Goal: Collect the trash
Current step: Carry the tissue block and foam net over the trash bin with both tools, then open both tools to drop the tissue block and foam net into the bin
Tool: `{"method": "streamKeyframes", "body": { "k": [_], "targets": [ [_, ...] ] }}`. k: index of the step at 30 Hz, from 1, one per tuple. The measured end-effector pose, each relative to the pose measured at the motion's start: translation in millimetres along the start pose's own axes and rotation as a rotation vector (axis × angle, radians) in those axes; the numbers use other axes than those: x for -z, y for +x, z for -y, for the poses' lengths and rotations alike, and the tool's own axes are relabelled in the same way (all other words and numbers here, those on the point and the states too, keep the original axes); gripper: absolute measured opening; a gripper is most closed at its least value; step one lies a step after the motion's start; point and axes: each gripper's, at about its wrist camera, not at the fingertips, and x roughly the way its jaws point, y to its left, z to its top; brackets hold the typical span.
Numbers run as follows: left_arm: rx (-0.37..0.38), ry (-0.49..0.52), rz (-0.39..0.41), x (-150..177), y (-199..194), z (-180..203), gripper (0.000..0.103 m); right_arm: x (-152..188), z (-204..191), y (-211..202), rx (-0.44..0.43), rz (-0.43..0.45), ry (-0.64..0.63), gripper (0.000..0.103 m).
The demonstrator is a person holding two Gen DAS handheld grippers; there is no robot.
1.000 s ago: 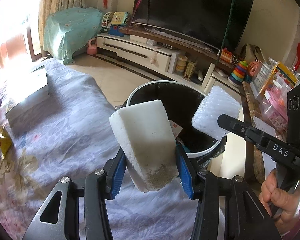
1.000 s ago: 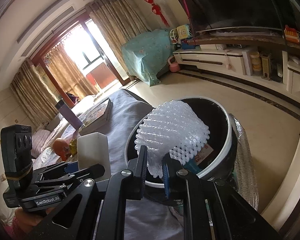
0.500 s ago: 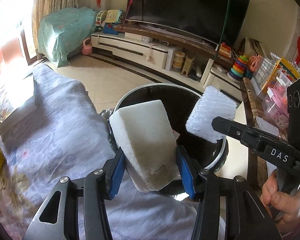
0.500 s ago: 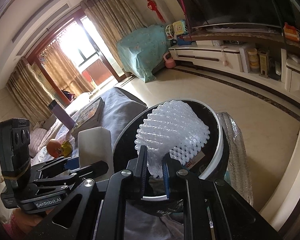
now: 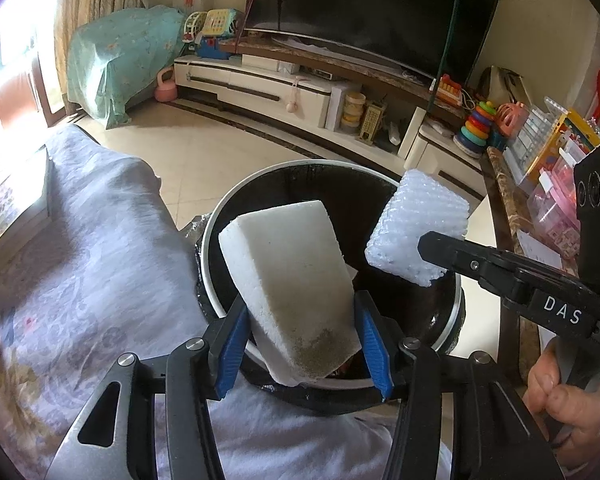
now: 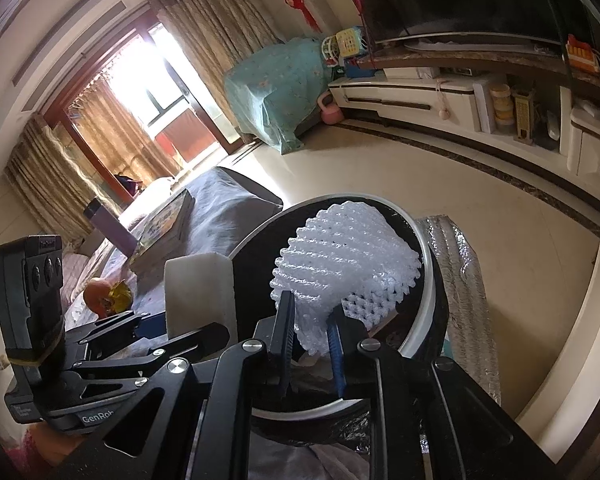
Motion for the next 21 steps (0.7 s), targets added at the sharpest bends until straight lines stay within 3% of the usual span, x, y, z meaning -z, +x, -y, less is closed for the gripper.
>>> {"method": "streamKeyframes", "body": {
  "k": [10,13,16,18,21],
  "targets": [
    [0.009,-0.006,-0.008,-6.9,11.3,-1.9,0.053,-3.8,-2.6,11.5,0.01,-0.022,-0.009,0.018],
    [0.013,-0.011,-0.013,-7.1,14.4,-4.4,0.058,-5.4,-0.8,15.0,0.013,-0.027,0.002,0.019],
    [0.012,-0.019,-0.018,-6.7,16.5,-7.0,0.063,-5.6,0.8,16.5,0.011,-0.03,0.014,0.03],
    [0.025,-0.024,-0.015,-7.2,14.9,-7.5,0.064,-6.4,3.4,15.8,0.005,-0.027,0.024,0.042],
    [0.015,-0.021,-0.002,-5.8,9.4,-7.0,0.068,-4.6,2.7,14.2,-0.001,-0.024,0.028,0.045]
  ]
}}
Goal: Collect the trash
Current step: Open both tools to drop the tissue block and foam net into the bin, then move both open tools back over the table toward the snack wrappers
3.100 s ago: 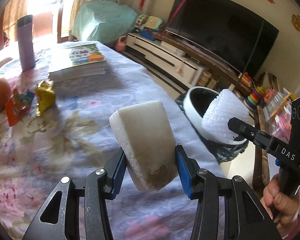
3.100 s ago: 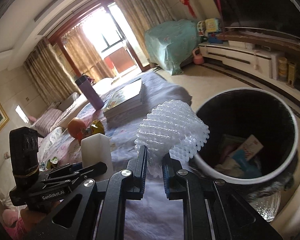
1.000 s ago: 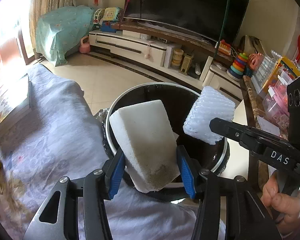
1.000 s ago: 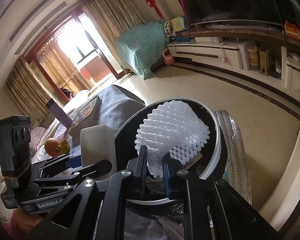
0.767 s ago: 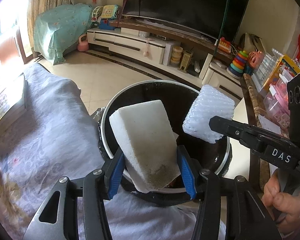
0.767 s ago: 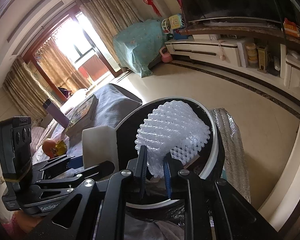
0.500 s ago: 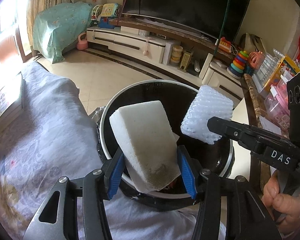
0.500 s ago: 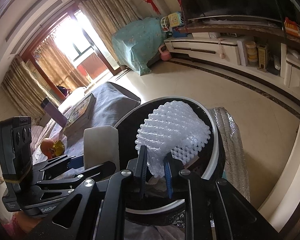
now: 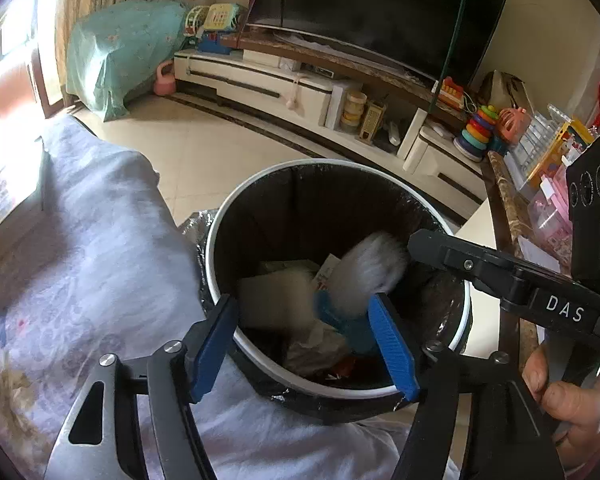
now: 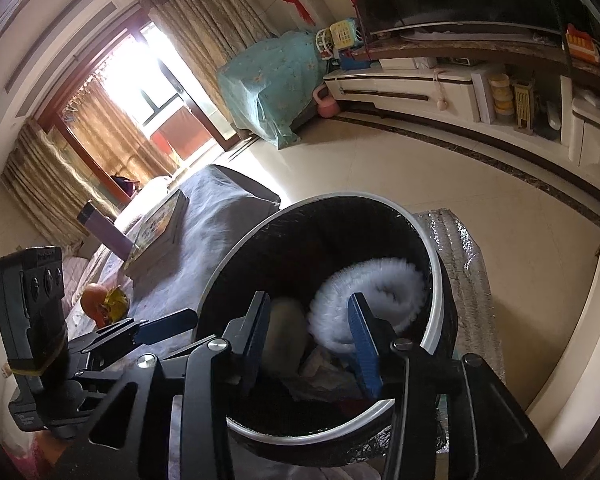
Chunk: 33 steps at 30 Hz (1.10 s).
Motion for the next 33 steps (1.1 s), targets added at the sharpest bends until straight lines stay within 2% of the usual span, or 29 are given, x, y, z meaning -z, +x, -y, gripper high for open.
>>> {"method": "streamKeyframes", "body": {
  "k": [9,15,22,24,33],
  "targets": [
    [-0.004,-0.026,0.032,27.2,-30.1,-10.6,0.068,5.7,-10.3,-7.5,-0.011,0.015,0.005,0.053],
    [-0.024,-0.108,0.064,58.3,-58.5,-35.1,0.068,14.6,-35.0,-16.2,-0.034,0.044,-0.033,0.068],
    [-0.048,-0.208,0.083,95.7,-90.0,-68.6,0.068,30.7,-74.2,-15.2,-0.077,0.054,-0.083,0.078],
    [-0.061,-0.231,0.088,104.5,-98.3,-76.2,0.068,35.9,-84.0,-12.9,-0.091,0.052,-0.09,0.084],
    [-0.142,-0.36,0.106,154.7,-145.0,-121.3,0.068,59.9,-122.3,12.0,-0.159,0.006,-0.094,0.094]
  ]
}}
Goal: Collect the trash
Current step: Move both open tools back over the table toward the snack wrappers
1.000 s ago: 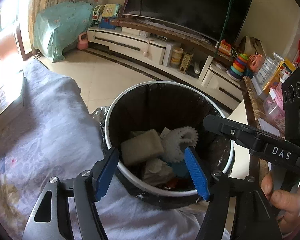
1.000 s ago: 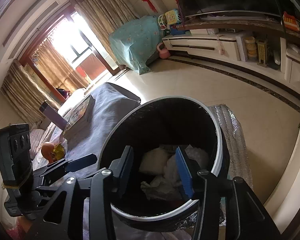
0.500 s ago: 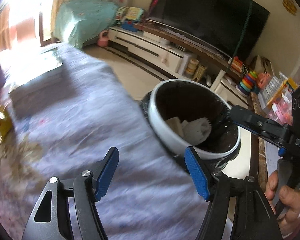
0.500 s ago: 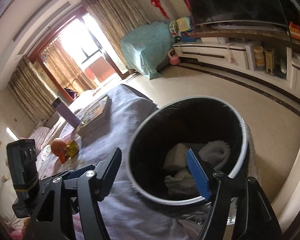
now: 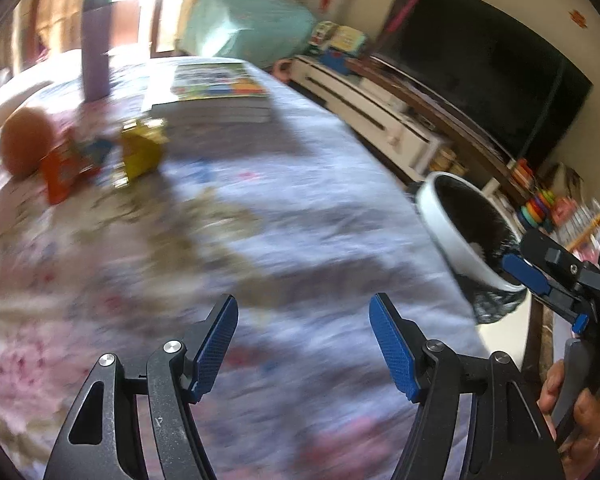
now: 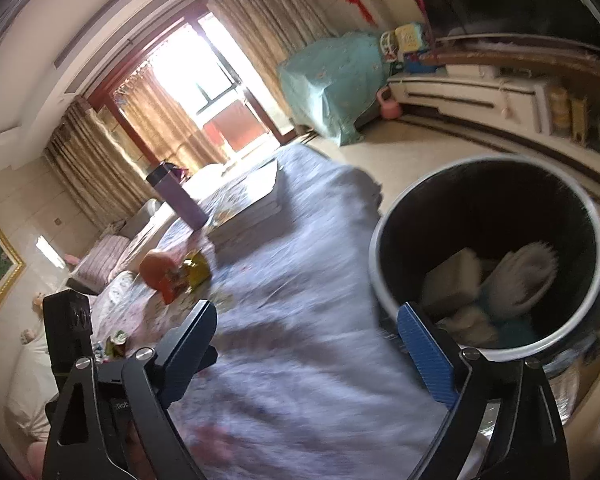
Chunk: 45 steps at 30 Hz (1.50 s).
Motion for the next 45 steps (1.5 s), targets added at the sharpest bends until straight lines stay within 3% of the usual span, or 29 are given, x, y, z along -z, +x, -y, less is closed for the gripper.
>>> {"method": "streamKeyframes", "body": {
  "k": [14,25,40,45],
  "targets": [
    [-0.133,-0.163,0.052,19.6,-55.6,-75.0,0.071,27.2,-54.3,48.9,-0.028,-0.081,-0.09,0.095],
    [-0.181,-0.228,0.056,21.0,-63.2,-120.1,0.071,35.8,-90.0,85.7,-0.031,-0.098,-0.141,0.095],
    [-0.21,-0.218,0.098,-32.0,-35.3,-159.8,0.069,18.3,-123.3,153.5,-0.06,-0.166,-0.185,0.089],
    [-0.197,-0.222,0.095,-50.6,-18.7,-178.4,0.064,6.2,-126.4,180.7,-0.094,-0.201,-0.157,0.074]
  ]
}}
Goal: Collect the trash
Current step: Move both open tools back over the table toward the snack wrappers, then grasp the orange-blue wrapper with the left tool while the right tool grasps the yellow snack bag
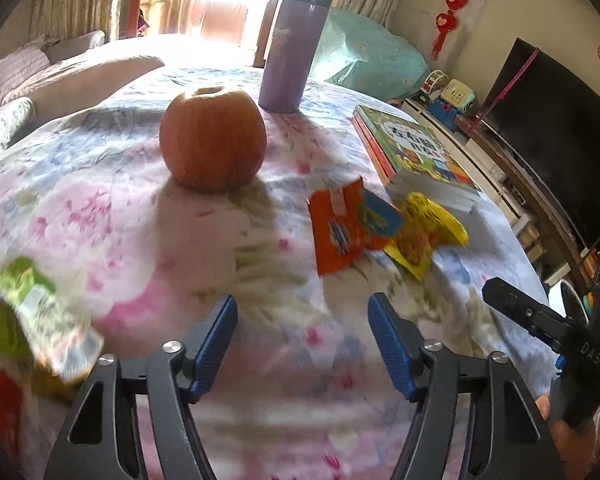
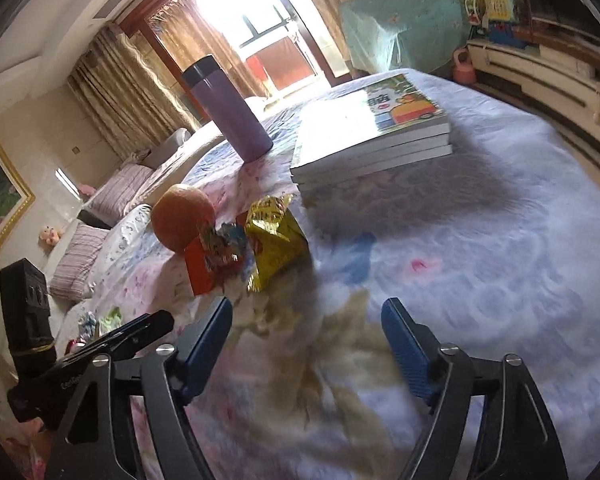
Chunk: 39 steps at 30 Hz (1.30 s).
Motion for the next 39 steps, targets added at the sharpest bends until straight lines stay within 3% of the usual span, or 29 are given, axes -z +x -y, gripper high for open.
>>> {"method": "streamKeyframes", "body": {
  "k": [3,12,16,20,26,31,39],
  "targets": [
    [0.017,0.003,-0.011,-11.3,12.9,-5.2,0.062,-5.8,-2.3,10.5,-0.02,-0.006,-0.004,0.068],
    [0.086,0.041,-0.048,-33.3,51.5,-10.9,0.055,-22.2,-6.7,33.8,-0.023,-0.005,0.003,0.067],
    [0.133,0.061,-0.058,-40.0,64.7,-11.4,0.034,-27.2,-5.1,45.0,-0.019,-0.009,0.023,0.059],
    [0.21,0.077,-0.081,-41.8,76.3,-9.2,0.008,-29.0,-9.8,53.2,-0.035,-0.001,0.007,0.04],
    [0.242,0.139,-0.044,-34.2,76.9,-4.9,0.002,-19.2,-22.7,44.9,0.005,0.04,-0.053,0.036],
    [0.242,0.126,-0.042,-30.5,76.5,-9.8,0.002,-8.9,-14.4,26.0,-0.007,0.085,0.008,0.036],
    [0.239,0.115,-0.021,3.0,33.1,1.1,0.001,9.4,0.8,-4.5,-0.025,0.12,0.075,0.036]
  ]
}}
